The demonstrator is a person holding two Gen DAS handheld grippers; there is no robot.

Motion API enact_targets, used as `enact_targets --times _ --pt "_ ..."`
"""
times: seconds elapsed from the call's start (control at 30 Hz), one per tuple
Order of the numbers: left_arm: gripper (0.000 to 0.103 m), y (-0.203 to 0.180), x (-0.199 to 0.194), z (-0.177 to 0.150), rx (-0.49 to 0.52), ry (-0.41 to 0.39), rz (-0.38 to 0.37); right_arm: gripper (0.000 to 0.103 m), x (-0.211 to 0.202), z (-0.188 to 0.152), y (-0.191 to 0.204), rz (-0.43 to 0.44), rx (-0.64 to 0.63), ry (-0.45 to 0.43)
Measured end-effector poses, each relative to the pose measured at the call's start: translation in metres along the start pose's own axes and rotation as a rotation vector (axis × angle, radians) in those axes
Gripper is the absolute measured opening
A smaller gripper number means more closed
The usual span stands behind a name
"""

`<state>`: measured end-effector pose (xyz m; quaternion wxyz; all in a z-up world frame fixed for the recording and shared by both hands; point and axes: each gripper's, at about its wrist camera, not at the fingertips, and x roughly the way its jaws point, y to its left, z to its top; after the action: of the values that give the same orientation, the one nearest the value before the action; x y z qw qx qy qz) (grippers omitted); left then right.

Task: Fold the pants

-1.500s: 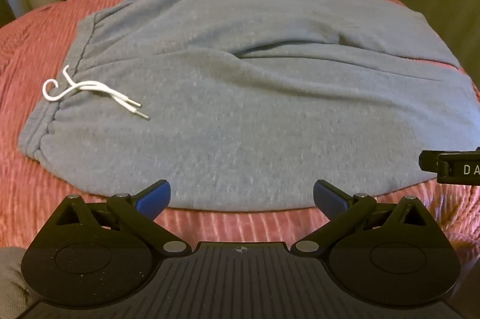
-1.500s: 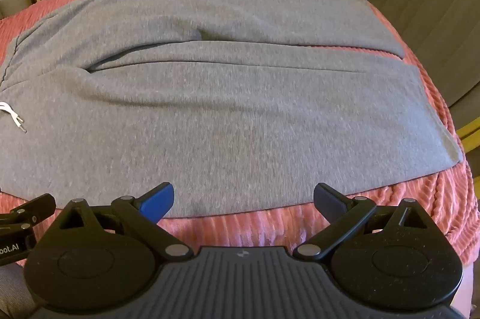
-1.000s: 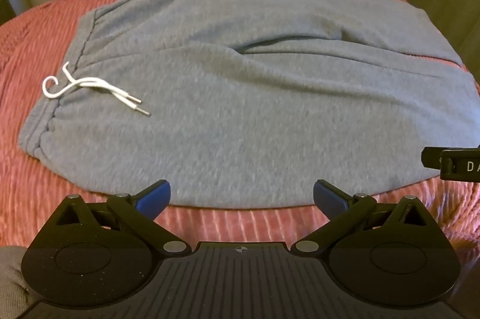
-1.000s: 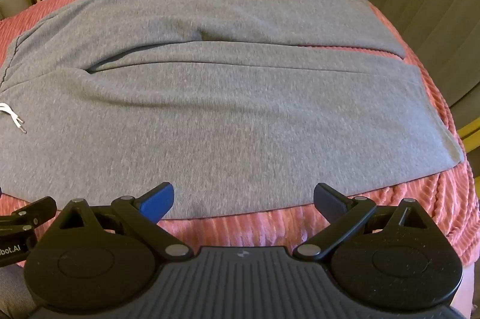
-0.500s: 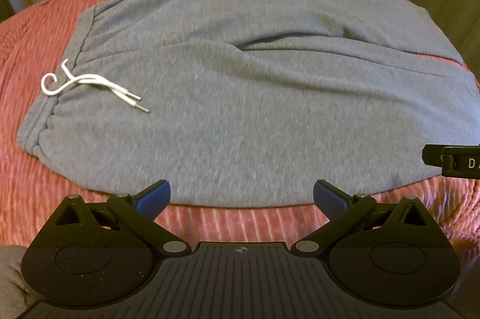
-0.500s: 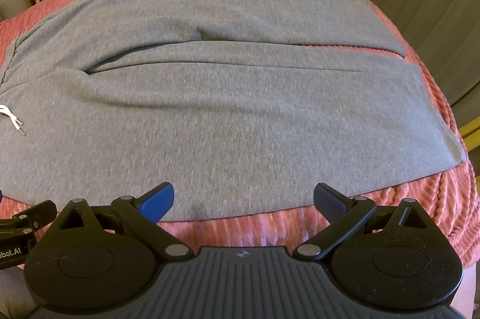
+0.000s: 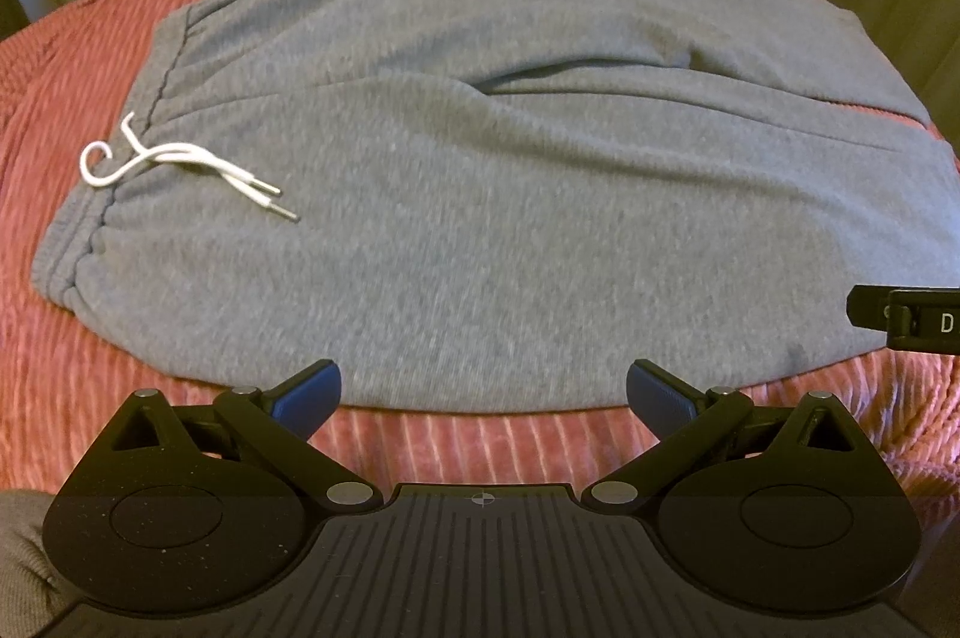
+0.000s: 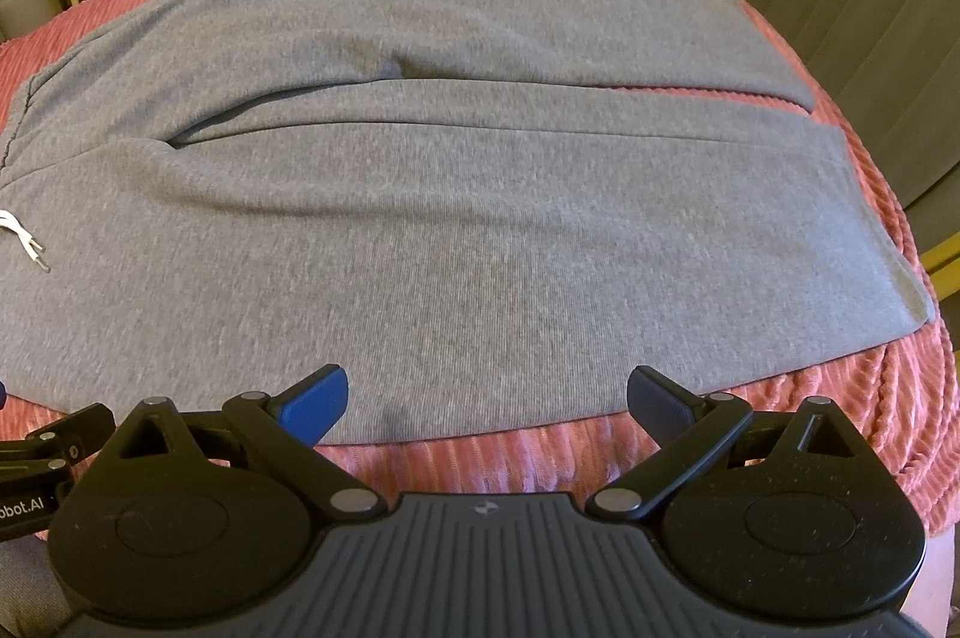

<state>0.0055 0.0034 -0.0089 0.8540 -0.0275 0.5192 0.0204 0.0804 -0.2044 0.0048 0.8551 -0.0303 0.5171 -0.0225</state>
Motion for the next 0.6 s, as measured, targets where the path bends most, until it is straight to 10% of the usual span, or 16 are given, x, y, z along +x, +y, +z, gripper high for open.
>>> enact_targets --times 0.6 --pt "0.103 0.0005 0.0030 0.0010 -0.004 0.013 -0.001 0.100 0.0011 0.0008 -0.0012 0.002 -0.001 0.002"
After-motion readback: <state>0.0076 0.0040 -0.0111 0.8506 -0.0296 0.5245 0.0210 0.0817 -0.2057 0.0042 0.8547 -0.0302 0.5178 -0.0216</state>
